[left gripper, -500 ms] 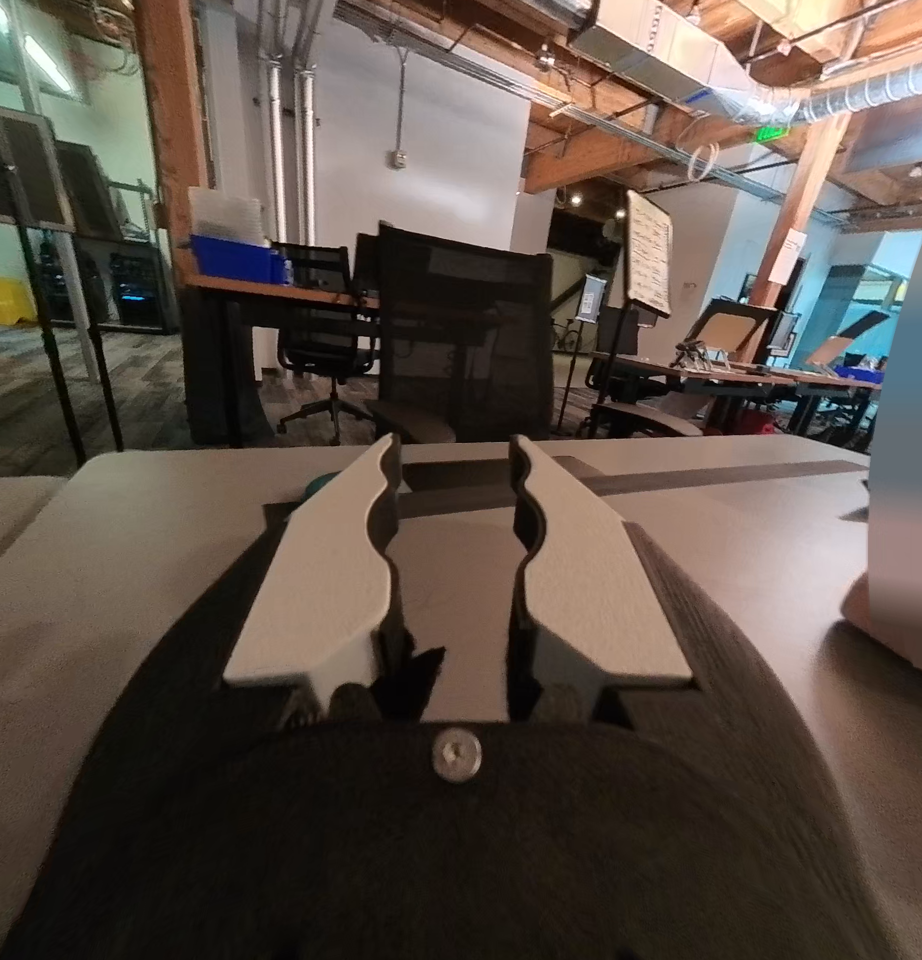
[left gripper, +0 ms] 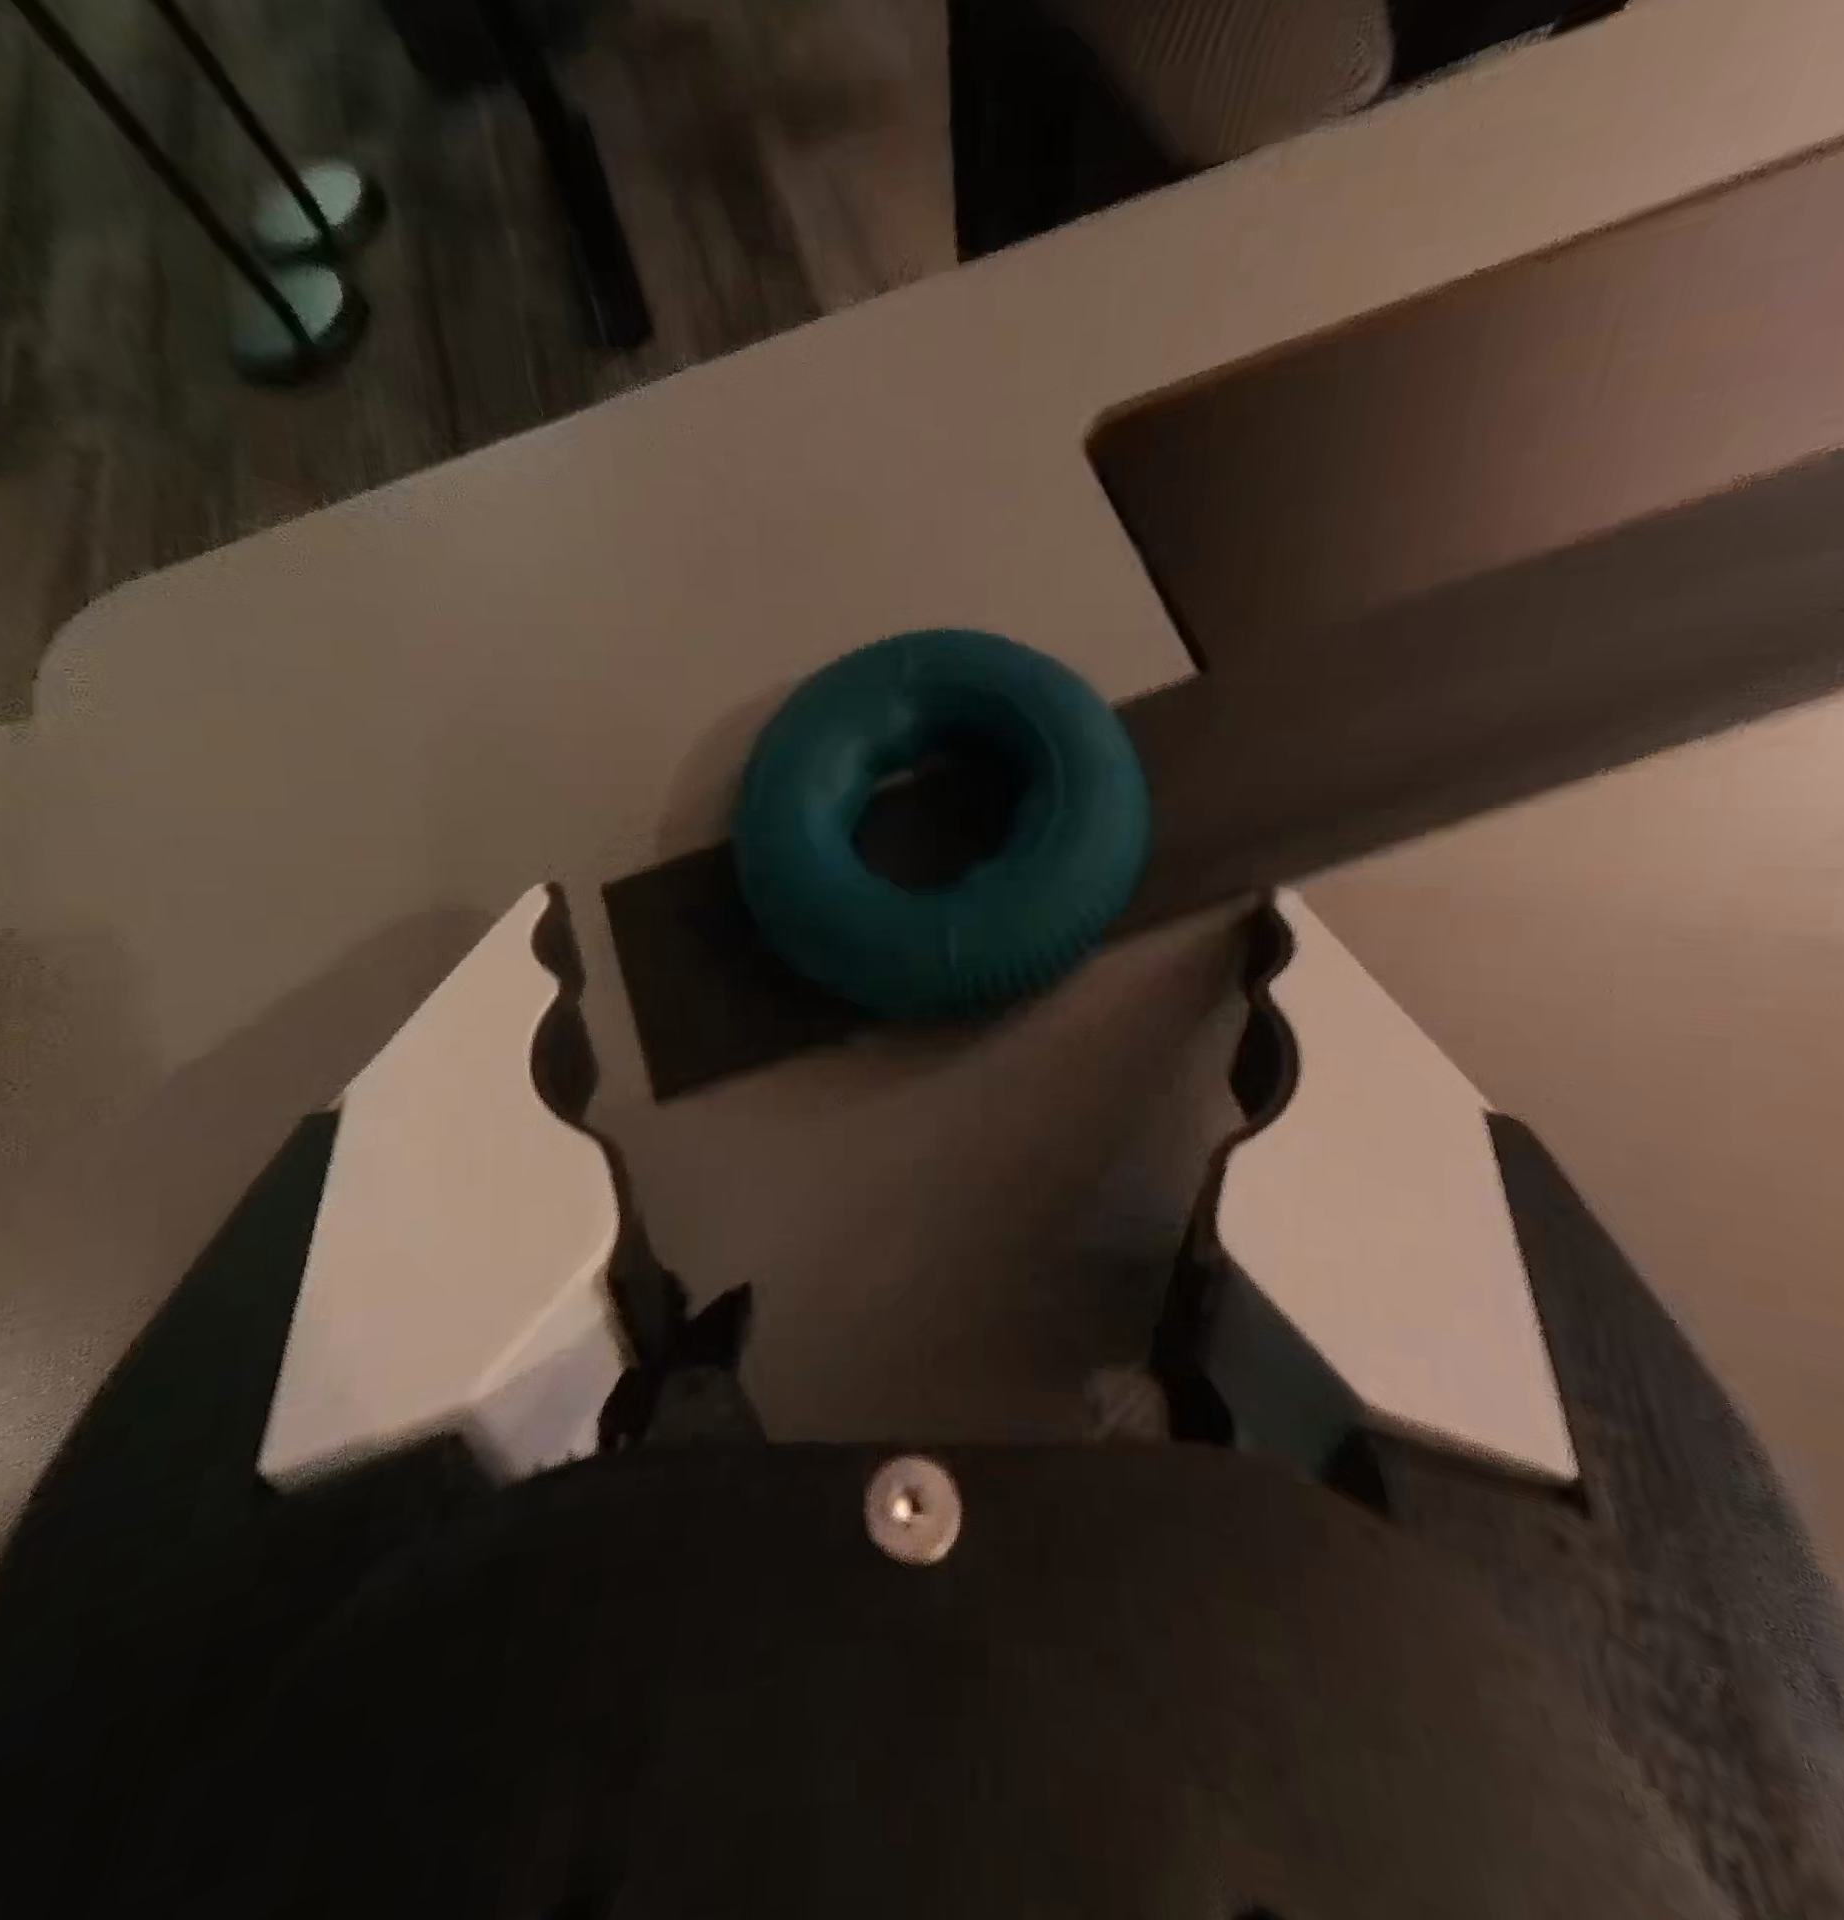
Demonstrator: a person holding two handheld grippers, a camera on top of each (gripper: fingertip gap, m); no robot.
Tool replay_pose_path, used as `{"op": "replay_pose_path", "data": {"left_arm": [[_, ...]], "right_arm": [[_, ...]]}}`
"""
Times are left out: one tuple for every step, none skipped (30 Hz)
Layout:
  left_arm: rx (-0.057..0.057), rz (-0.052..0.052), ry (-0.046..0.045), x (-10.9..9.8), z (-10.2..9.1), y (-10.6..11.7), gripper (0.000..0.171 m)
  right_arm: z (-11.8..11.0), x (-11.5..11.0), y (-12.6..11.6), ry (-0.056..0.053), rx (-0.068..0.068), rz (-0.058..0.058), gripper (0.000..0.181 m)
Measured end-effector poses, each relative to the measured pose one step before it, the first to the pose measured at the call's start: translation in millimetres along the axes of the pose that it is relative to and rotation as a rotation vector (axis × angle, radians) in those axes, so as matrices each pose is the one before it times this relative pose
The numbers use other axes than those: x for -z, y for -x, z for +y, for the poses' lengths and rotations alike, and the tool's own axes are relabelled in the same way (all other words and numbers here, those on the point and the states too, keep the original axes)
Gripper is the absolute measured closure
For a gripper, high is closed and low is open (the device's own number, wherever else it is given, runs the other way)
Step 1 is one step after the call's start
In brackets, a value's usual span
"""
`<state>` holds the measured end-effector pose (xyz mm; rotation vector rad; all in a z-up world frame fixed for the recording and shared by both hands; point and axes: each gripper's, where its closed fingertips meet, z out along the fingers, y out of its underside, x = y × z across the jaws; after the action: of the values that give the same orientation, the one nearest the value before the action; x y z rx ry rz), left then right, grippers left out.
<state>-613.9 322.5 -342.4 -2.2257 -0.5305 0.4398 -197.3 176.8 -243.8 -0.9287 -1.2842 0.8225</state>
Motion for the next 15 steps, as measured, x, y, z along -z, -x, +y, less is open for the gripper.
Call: {"op": "replay_pose_path", "data": {"left_arm": [[0.0238,0.01,0.00185,-6.09,-4.52,1.13,0.049],[0.0192,-0.0075,0.01437,-5.13,-1.08,3.3,0.054],[0.0155,0.0139,0.01365,-3.78,-0.17,-0.15,0.058],[0.015,0.0394,0.00989,-2.0,0.53,-3.72,0.067],[0.0136,0.0568,0.00815,-1.04,0.68,-5.96,0.077],[0.0092,0.0027,-0.00648,0.56,-0.81,0.81,0.084],[-0.0068,0.0022,0.00141,0.12,0.5,-0.62,0.086],[-0.0083,-0.0015,0.00049,0.43,0.56,-0.13,0.086],[0.0018,0.0028,-0.00082,0.97,0.8,-0.11,0.087],[-0.0005,0.0021,-0.00241,1.54,0.92,-0.37,0.087],[-0.0053,-0.0068,-0.00392,2.37,1.26,-0.13,0.088],[-0.0111,-0.0129,-0.00859,3.6,1.51,-0.64,0.088],[-0.0193,-0.009,-0.02553,5.57,-0.21,-2.36,0.088],[-0.0219,-0.0052,-0.03831,7.44,-1.43,-4.26,0.088],[-0.019,-0.0006,-0.04741,9.39,-2.27,-5.95,0.088]], "right_arm": [[0.52,-0.41,-0.47,0.0025,0.0044,0.0022,0.148],[0.42,-0.09,-0.7,0.0018,0.0016,0.0033,0.148],[0.13,0.04,-0.53,-0.0003,-0.0012,0.0017,0.148],[-0.06,0.14,-0.37,-0.0013,-0.003,0.0003,0.148],[-0.03,0.07,-0.49,-0.0007,-0.0032,0.0005,0.148],[-0.03,0.0,-0.21,-0.0007,-0.0022,-0.0003,0.148],[0.01,0.01,0.06,-0.0008,-0.0011,-0.0019,0.148],[0.01,-0.12,0.15,-0.0002,0.0,-0.0016,0.148],[-0.03,-0.02,0.13,-0.0002,0.0007,-0.0013,0.148],[-0.07,0.05,0.27,-0.0009,0.0012,-0.0017,0.148],[-0.16,0.11,0.18,-0.0015,0.0014,-0.0012,0.148],[-0.32,0.07,0.1,-0.002,0.0007,-0.0006,0.148],[-0.46,0.15,-0.08,-0.0032,-0.001,-0.0008,0.148],[-0.7,0.33,0.18,-0.0049,-0.0028,-0.0021,0.148],[-0.78,0.27,0.2,-0.0054,-0.0038,-0.0033,0.148]]}}
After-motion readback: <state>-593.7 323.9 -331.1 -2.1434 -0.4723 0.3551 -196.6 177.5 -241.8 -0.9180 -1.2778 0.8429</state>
